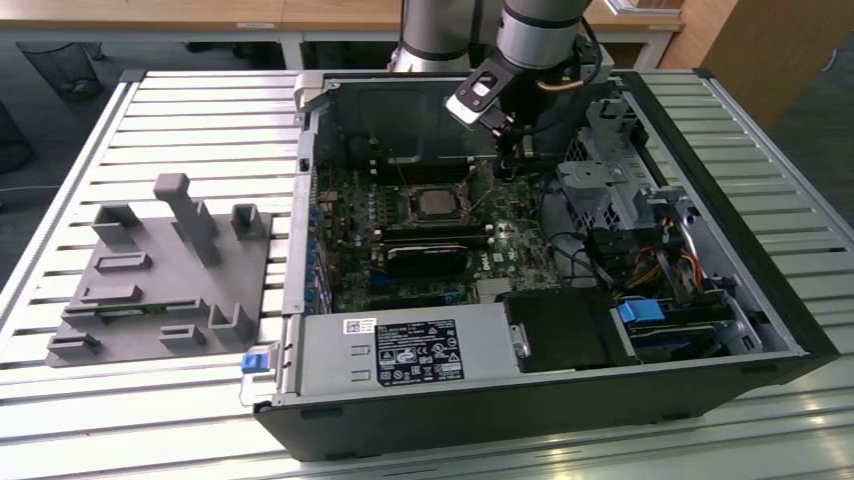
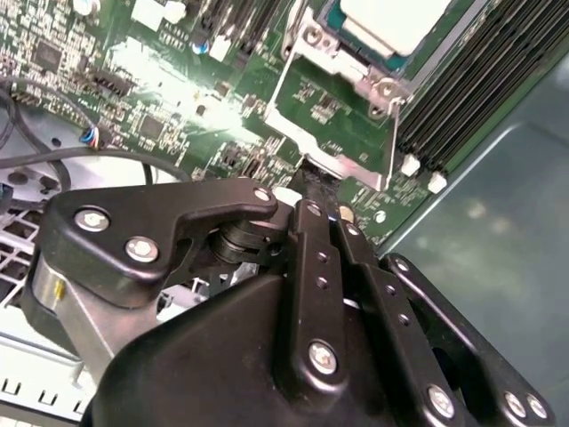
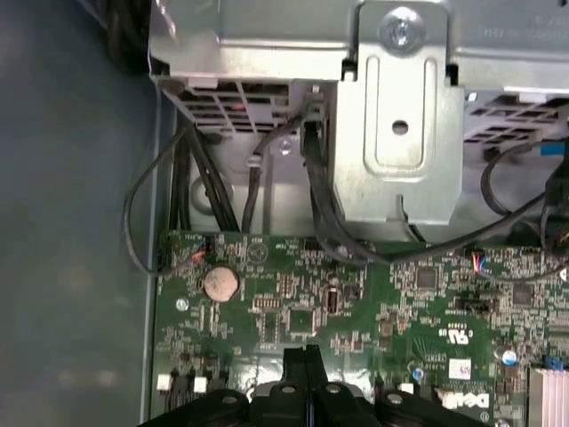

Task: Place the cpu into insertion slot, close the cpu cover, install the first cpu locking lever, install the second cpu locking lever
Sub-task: 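Close the cpu cover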

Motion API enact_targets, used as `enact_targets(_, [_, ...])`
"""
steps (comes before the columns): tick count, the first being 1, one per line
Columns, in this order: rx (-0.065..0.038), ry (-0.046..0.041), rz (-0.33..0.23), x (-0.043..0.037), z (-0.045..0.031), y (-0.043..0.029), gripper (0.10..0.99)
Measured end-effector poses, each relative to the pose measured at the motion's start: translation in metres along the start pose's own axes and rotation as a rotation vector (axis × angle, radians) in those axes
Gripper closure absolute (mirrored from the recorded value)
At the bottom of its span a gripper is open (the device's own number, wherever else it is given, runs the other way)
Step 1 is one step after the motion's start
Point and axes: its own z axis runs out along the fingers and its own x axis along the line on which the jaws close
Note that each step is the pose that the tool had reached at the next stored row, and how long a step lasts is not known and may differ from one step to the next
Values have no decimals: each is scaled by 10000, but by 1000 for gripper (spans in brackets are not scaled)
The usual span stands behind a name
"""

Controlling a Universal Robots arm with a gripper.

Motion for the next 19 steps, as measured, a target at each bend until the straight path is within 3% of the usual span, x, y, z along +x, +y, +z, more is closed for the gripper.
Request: enact_targets(19, [1,3,-61,8,5,-315,965])
